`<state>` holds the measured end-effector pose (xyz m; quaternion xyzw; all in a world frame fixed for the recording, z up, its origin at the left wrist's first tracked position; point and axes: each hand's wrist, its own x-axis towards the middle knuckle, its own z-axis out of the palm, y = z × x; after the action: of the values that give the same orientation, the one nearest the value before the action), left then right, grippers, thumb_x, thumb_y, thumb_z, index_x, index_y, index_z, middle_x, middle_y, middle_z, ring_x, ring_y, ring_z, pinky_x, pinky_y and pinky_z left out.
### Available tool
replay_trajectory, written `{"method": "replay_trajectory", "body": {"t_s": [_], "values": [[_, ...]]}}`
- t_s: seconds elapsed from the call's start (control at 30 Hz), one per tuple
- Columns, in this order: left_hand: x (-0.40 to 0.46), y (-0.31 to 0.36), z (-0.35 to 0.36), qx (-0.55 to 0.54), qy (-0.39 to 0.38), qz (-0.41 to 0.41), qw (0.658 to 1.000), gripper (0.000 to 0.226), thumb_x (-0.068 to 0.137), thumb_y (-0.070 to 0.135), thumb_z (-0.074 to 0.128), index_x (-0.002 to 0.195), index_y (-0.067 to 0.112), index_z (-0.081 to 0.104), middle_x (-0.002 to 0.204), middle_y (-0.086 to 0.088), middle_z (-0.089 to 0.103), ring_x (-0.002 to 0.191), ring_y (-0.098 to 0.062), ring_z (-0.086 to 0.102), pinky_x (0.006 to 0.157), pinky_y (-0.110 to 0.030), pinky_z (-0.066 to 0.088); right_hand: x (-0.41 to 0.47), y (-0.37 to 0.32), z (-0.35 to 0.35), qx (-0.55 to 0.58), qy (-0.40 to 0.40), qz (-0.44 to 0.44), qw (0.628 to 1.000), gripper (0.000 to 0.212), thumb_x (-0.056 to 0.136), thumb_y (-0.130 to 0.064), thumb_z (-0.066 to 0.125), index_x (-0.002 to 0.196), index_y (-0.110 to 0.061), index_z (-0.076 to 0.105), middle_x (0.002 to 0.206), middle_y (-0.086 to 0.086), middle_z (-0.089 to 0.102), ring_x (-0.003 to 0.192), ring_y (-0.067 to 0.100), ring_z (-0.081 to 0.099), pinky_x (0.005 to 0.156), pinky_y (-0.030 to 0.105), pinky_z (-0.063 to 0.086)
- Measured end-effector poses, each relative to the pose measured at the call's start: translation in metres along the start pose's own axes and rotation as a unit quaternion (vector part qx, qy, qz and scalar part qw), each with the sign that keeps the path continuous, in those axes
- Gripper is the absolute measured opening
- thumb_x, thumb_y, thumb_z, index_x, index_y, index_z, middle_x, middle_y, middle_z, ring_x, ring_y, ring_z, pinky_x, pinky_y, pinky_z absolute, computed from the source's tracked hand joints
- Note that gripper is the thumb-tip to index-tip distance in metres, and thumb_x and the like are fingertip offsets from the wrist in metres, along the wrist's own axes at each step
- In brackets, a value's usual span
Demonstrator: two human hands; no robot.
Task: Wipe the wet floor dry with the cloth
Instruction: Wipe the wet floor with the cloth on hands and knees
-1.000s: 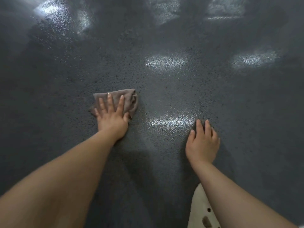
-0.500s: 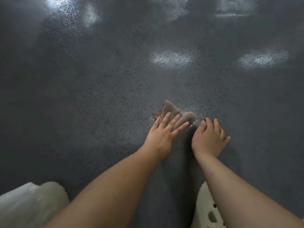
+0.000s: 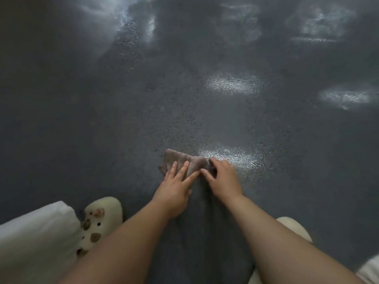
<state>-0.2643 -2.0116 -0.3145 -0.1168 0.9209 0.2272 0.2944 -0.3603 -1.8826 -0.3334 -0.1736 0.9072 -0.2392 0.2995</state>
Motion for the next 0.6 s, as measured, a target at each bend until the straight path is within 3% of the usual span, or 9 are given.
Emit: {"method": "replay_trajectory", "body": {"t_s": [0.07, 0.17, 0.23, 0.33, 0.47, 0.53, 0.6], "values": [[-0.009, -0.005, -0.005, -0.029, -0.008, 0.021, 0.999, 0.065, 0.098, 0.018, 0.042, 0.151, 0.032, 0.006, 0.158, 0.006, -0.011, 0.145, -0.021, -0.015, 0.118, -0.041, 0.014, -0.003, -0.011, 0.009, 0.058, 0.000, 0.025, 0.998, 0.039, 0.090, -0.033, 0.061, 0.122, -0.010, 0.059, 0.113, 0.011, 0.055, 0.107, 0.023, 0.048, 0.092, 0.027, 0.034], [-0.024, -0.015, -0.002, -0.064, 0.001, 0.046, 0.997, 0.067, 0.095, 0.012, 0.047, 0.151, 0.019, 0.010, 0.159, 0.005, -0.004, 0.146, -0.013, -0.009, 0.114, -0.021, 0.003, -0.008, -0.021, 0.018, 0.160, 0.034, 0.038, 0.986, 0.006, 0.085, -0.014, 0.065, 0.084, -0.011, 0.060, 0.089, 0.007, 0.051, 0.086, 0.020, 0.047, 0.079, 0.030, 0.040], [-0.033, -0.017, 0.000, -0.070, 0.001, 0.054, 0.996, 0.067, 0.095, 0.016, 0.050, 0.150, 0.017, 0.012, 0.159, 0.006, -0.003, 0.146, -0.010, -0.007, 0.113, -0.018, 0.003, -0.012, -0.024, 0.021, 0.192, 0.064, 0.037, 0.979, 0.030, 0.083, -0.003, 0.058, 0.063, -0.018, 0.042, 0.068, 0.000, 0.042, 0.070, 0.018, 0.042, 0.062, 0.028, 0.032], [-0.040, -0.018, 0.004, -0.058, 0.008, 0.057, 0.997, 0.071, 0.095, 0.025, 0.051, 0.151, 0.022, 0.008, 0.159, 0.007, -0.008, 0.146, -0.010, -0.007, 0.116, -0.026, 0.012, -0.021, -0.030, 0.013, 0.255, 0.148, 0.097, 0.951, 0.038, 0.084, -0.001, 0.053, 0.060, -0.020, 0.030, 0.058, -0.004, 0.035, 0.055, 0.011, 0.031, 0.055, 0.029, 0.023], [-0.046, -0.027, 0.000, 0.003, 0.022, 0.007, 1.000, 0.078, 0.095, 0.028, 0.053, 0.151, 0.032, -0.001, 0.158, 0.004, -0.016, 0.146, -0.017, -0.008, 0.118, -0.033, 0.007, -0.024, -0.027, -0.023, 0.288, 0.334, 0.147, 0.885, 0.039, 0.083, -0.004, 0.056, 0.060, -0.021, 0.030, 0.057, -0.006, 0.036, 0.062, 0.019, 0.037, 0.061, 0.029, 0.028], [-0.051, -0.036, -0.005, 0.024, 0.035, -0.034, 0.998, 0.082, 0.094, 0.027, 0.055, 0.150, 0.033, -0.005, 0.158, 0.000, -0.017, 0.146, -0.021, -0.007, 0.118, -0.035, 0.006, -0.028, -0.029, -0.041, 0.220, 0.361, 0.098, 0.901, 0.039, 0.081, -0.005, 0.058, 0.061, -0.023, 0.030, 0.057, -0.007, 0.037, 0.062, 0.019, 0.038, 0.060, 0.030, 0.028], [-0.055, -0.046, -0.012, 0.033, 0.043, -0.062, 0.997, 0.083, 0.094, 0.029, 0.055, 0.150, 0.032, -0.006, 0.158, -0.003, -0.017, 0.146, -0.023, -0.006, 0.118, -0.036, 0.007, -0.033, -0.033, -0.046, 0.115, 0.331, 0.032, 0.936, 0.032, 0.079, -0.007, 0.059, 0.065, -0.023, 0.034, 0.065, -0.006, 0.043, 0.063, 0.018, 0.040, 0.058, 0.028, 0.026]]}}
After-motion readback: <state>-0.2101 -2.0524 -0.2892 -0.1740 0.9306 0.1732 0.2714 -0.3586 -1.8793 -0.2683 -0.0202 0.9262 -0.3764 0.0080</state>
